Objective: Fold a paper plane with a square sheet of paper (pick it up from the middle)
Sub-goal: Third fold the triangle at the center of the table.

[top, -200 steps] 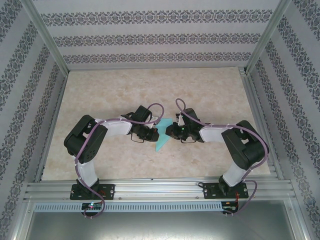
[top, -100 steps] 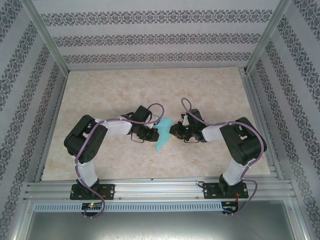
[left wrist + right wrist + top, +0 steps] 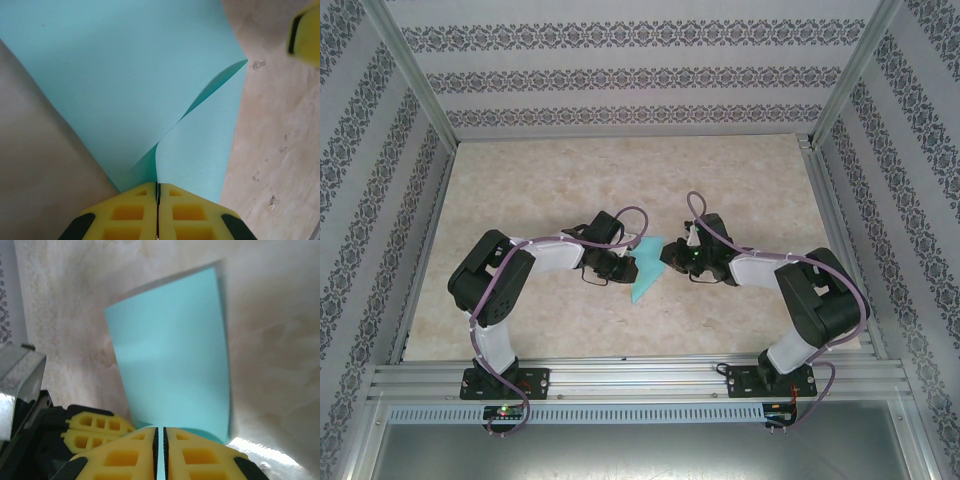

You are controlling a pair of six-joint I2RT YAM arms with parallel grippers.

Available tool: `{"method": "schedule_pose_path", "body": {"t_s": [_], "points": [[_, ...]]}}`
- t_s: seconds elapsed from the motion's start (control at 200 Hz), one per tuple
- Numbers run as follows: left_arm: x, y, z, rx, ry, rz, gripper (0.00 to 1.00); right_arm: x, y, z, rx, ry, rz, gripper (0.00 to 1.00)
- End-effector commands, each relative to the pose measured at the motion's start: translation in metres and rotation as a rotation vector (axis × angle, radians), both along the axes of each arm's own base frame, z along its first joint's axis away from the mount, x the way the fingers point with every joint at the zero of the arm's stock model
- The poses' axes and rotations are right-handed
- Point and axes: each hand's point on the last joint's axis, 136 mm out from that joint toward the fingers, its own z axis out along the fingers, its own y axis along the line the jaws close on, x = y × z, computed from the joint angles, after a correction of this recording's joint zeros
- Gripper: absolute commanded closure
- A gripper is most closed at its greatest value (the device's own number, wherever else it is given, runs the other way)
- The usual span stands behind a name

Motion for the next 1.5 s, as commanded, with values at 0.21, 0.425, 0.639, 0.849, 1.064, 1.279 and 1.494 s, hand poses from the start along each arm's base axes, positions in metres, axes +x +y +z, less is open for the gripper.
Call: {"method": "schedule_pose_path", "body": {"t_s": [0.21,0.425,0.639,0.849,1.064,1.279,1.494], "points": [[-0.006,0.016,-0.015,0.084,0.049,0.0,0.91,-0.007,0.028,-0.01,0.029,0.045,0.072,0.87],[-0.006,0.015,-0.013,0.081,0.045,-0.004,0.9,-0.012,0.021,-0.039,-0.043,0.101,0.063,0.88],[0.007,0.024,0.019,0.084,-0.077,0.069,0.75,-0.022,0.006,-0.062,-0.154,0.153,0.025,0.9],[0.01,0.036,0.062,0.053,-0.167,0.177,0.66,-0.023,0.005,-0.065,-0.18,0.155,0.021,0.9],[-0.028,-0.017,0.082,-0.186,-0.012,0.054,0.73,-0.023,0.005,-0.064,-0.182,0.154,0.016,0.9],[-0.043,-0.033,0.046,-0.117,0.083,0.013,0.78,-0.023,0.003,-0.063,-0.191,0.154,0.016,0.89],[-0.046,-0.029,0.013,-0.049,0.161,0.025,0.82,-0.025,0.002,-0.065,-0.196,0.16,0.017,0.89]]}}
